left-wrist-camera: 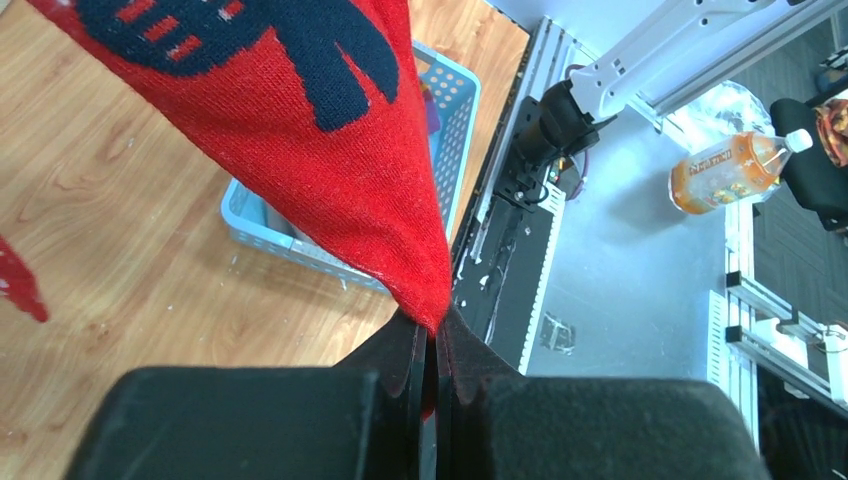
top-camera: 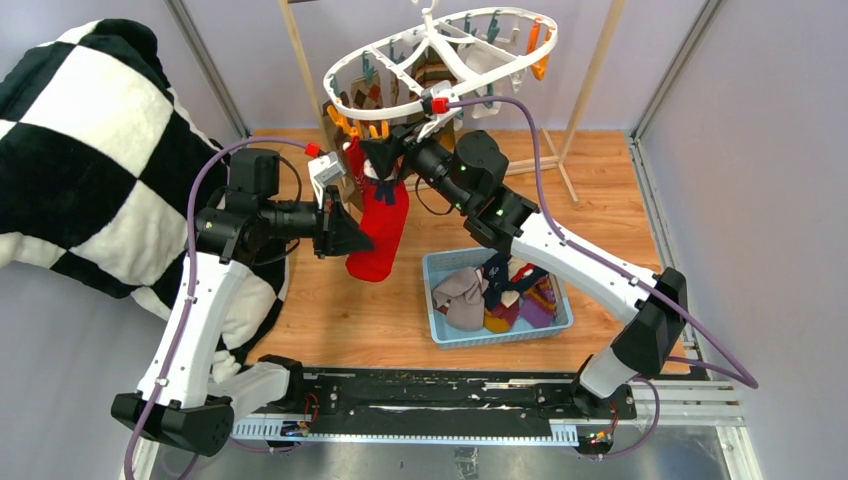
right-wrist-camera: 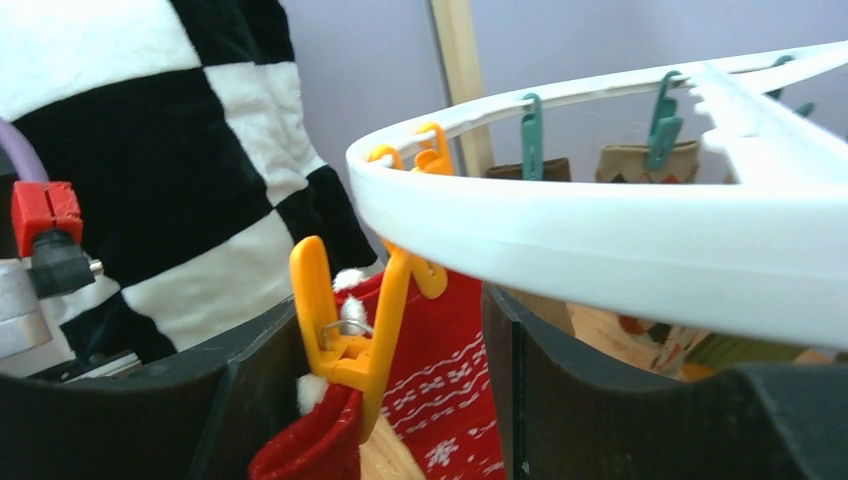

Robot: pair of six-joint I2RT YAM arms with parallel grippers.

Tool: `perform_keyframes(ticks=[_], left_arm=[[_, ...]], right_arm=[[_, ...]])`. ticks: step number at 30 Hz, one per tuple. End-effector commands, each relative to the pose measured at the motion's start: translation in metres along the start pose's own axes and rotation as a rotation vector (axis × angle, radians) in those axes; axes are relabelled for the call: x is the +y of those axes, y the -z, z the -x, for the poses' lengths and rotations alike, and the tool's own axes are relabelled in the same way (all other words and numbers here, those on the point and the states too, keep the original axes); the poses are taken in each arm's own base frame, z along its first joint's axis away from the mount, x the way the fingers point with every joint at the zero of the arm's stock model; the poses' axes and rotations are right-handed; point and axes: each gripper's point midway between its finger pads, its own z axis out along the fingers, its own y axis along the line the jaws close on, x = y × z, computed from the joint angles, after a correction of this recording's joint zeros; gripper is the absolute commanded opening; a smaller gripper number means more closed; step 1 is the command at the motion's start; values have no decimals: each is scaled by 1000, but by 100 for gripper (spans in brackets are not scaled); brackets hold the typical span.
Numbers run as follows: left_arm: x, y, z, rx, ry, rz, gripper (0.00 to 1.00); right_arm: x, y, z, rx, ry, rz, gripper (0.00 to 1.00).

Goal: Remove the socks clipped to the hanger
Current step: Remove the sock from the hanger.

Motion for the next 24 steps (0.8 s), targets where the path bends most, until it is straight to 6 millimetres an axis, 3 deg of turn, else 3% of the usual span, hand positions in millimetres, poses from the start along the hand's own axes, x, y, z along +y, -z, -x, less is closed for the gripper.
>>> perform_keyframes(ticks=[1,17,20,24], left_arm=[[-2,0,-2,5,1,14,0],[4,0,-5,15,2,53,0],[4,1,-5,14,1,56,0],[5,1,-6,15,-1,64,0]], right_arm=[[-6,-1,34,-109,21,-75,62],[1,5,55,-179,-12,-46,62],[5,4,57,-173,-21,-27,49],[11,4,59,-166,-24,10,21]])
